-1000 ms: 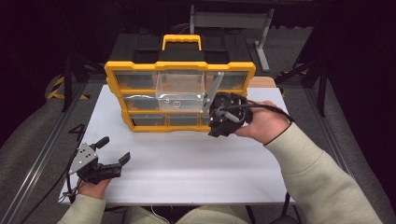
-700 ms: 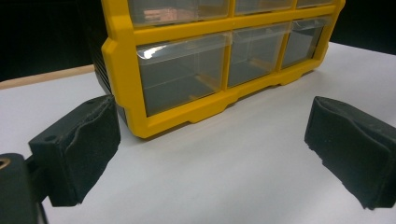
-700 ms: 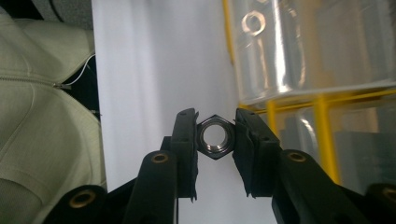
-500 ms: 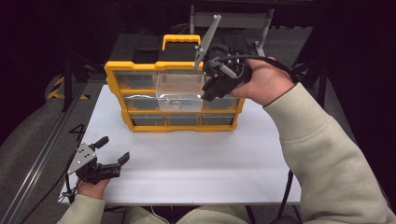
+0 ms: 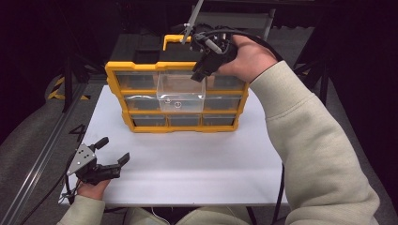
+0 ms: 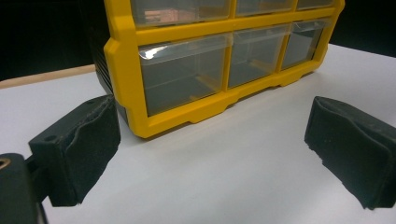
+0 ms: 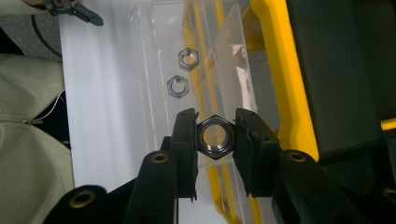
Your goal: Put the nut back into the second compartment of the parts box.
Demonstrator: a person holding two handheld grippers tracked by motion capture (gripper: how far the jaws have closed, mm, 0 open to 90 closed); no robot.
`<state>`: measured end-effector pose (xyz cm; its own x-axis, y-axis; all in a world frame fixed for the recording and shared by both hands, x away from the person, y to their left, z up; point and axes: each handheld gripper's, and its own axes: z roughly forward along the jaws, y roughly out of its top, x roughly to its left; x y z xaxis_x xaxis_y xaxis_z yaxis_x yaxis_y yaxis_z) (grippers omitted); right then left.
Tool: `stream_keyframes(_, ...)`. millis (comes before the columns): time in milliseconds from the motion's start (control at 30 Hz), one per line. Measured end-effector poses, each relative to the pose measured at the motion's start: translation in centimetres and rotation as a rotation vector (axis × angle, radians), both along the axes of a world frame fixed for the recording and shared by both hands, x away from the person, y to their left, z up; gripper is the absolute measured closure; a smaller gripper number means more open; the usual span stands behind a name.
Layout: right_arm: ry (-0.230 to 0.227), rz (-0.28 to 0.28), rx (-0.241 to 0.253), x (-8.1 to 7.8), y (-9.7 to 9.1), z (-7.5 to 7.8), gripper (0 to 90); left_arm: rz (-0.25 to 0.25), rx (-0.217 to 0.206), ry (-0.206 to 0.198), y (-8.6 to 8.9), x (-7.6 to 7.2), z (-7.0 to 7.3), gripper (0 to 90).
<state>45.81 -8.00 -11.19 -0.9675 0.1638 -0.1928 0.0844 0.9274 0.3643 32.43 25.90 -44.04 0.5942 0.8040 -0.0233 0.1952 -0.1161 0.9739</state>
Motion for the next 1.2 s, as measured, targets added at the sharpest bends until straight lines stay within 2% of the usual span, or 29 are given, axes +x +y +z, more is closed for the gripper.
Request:
stream_keyframes(233,0.010,0.016,-0.013,0.7,0.8,-0.9,69.7,0.002,-0.003,0.000,0.0,0.0,0.0,4.3)
stream_keyframes(833,0.077,0.048,-0.060,2.2,1.9,-5.4,69.5,-0.002,0.003,0.008,0.0,0.0,0.0,4.3)
stream_keyframes(1200,0.106,0.055,-0.078,2.8,2.4,-6.7,69.4,-0.002,-0.001,0.005,0.0,0.0,0.0,4.3)
